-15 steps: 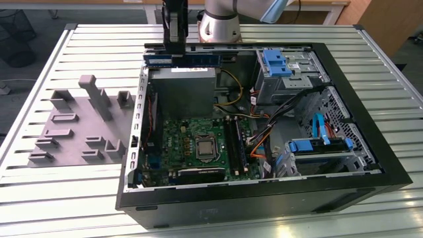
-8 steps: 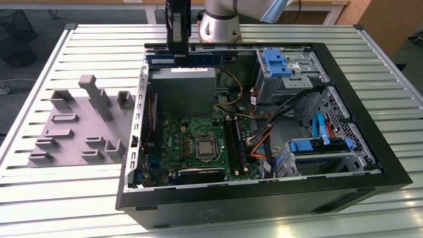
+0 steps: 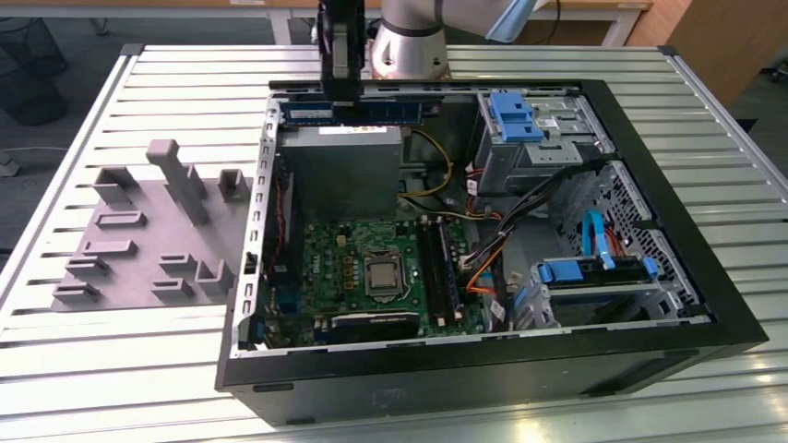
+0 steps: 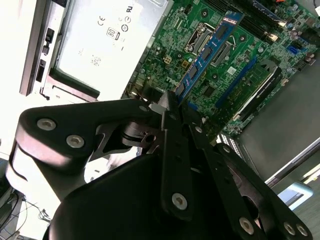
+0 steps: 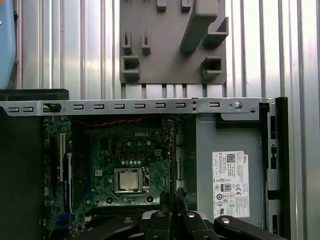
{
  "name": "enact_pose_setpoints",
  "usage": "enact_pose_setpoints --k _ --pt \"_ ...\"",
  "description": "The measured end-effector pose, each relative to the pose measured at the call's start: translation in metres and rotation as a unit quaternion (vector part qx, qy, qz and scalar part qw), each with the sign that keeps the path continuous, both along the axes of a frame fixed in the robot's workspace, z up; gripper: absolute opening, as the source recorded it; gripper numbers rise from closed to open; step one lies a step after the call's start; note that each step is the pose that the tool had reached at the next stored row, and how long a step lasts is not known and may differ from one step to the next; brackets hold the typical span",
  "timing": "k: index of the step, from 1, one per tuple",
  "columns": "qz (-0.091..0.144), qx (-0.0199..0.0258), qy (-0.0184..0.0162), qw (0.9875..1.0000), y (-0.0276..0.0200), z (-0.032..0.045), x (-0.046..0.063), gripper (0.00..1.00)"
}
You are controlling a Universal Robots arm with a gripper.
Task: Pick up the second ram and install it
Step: 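Pick up the second ram and move it above second insertion slot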
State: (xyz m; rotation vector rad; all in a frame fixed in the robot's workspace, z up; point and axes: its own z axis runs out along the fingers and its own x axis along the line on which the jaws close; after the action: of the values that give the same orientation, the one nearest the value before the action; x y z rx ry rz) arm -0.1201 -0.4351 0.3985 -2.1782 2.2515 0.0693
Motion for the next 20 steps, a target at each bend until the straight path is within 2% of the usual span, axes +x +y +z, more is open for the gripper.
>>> enact_pose_setpoints --k 20 --pt "0.000 0.0000 0.0000 1.0000 0.0000 -0.0001 0.015 0.14"
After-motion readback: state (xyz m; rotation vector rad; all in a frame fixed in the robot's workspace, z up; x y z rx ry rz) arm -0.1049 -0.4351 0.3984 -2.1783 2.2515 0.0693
